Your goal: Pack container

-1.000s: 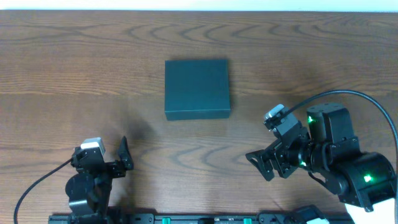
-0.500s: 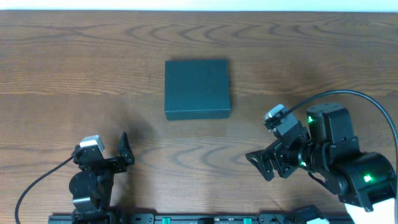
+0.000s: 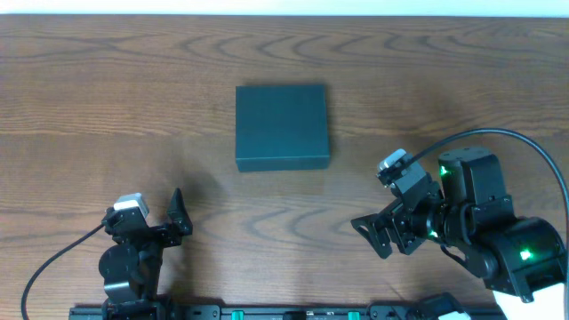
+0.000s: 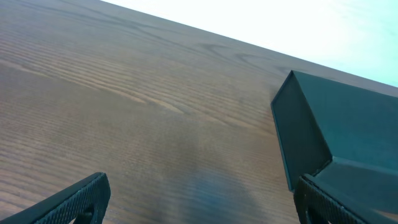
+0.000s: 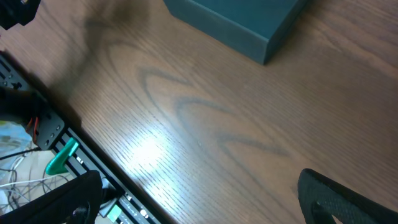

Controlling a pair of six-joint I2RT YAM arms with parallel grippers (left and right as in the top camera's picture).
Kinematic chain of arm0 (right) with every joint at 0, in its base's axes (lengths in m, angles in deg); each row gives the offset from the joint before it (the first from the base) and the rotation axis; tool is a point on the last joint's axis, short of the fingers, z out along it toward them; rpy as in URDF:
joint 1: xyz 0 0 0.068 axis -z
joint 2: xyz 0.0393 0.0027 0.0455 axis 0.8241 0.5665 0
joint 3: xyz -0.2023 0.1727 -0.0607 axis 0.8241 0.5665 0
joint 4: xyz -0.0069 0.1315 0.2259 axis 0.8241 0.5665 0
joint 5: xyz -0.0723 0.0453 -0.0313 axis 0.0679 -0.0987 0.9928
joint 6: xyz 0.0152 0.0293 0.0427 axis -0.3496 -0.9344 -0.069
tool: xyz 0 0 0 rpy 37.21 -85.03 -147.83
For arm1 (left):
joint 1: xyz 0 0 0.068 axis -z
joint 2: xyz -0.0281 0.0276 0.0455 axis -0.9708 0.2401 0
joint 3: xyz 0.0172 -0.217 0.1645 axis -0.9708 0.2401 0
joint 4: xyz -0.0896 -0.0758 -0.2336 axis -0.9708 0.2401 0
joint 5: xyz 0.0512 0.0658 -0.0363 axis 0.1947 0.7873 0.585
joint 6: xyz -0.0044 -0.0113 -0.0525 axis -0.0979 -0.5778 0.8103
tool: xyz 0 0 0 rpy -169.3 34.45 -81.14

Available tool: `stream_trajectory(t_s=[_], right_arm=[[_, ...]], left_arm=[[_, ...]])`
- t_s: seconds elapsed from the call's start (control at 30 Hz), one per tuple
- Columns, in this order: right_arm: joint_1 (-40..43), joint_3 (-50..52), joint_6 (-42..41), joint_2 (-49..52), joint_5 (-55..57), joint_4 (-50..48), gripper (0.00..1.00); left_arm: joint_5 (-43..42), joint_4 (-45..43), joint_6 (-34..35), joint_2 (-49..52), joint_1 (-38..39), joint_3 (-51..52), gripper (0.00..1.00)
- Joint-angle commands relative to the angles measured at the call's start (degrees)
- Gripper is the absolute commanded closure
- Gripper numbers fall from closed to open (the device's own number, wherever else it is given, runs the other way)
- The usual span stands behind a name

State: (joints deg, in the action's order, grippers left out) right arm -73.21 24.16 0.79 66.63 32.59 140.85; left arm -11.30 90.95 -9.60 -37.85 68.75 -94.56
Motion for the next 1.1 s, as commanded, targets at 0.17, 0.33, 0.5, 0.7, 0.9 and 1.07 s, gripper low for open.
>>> stream_trajectory(t_s=[0.17, 0.33, 0.5, 0.7, 0.9, 1.07], right_arm=[[-0.48, -0.13, -0.42, -0.20, -0.24, -0.13, 0.01], [-1.46, 0.48, 1.40, -2.08, 4.42, -1.62, 0.01], [-1.42, 10.69, 3.30, -12.81, 7.65, -14.60, 0.01], [-1.33, 30.82, 4.33, -29.24, 7.50, -28.09, 0.01], [-1.33, 45.97, 4.31, -40.70, 6.71, -33.55, 0.01], [-1.33, 52.59, 4.31, -48.35, 6.71, -33.79, 0.01]], left_arm=[[-0.17, -0.02, 0.22, -0.48, -0.13, 1.36, 0.05], [-0.17, -0.02, 0.22, -0.48, -0.13, 1.36, 0.05], [-0.17, -0.02, 0.22, -0.48, -0.13, 1.36, 0.04], [-0.17, -0.02, 0.22, -0.48, -0.13, 1.36, 0.05], [-0.17, -0.02, 0.22, -0.48, -0.13, 1.36, 0.05], [-0.17, -0.02, 0.22, -0.48, -0.13, 1.36, 0.04]])
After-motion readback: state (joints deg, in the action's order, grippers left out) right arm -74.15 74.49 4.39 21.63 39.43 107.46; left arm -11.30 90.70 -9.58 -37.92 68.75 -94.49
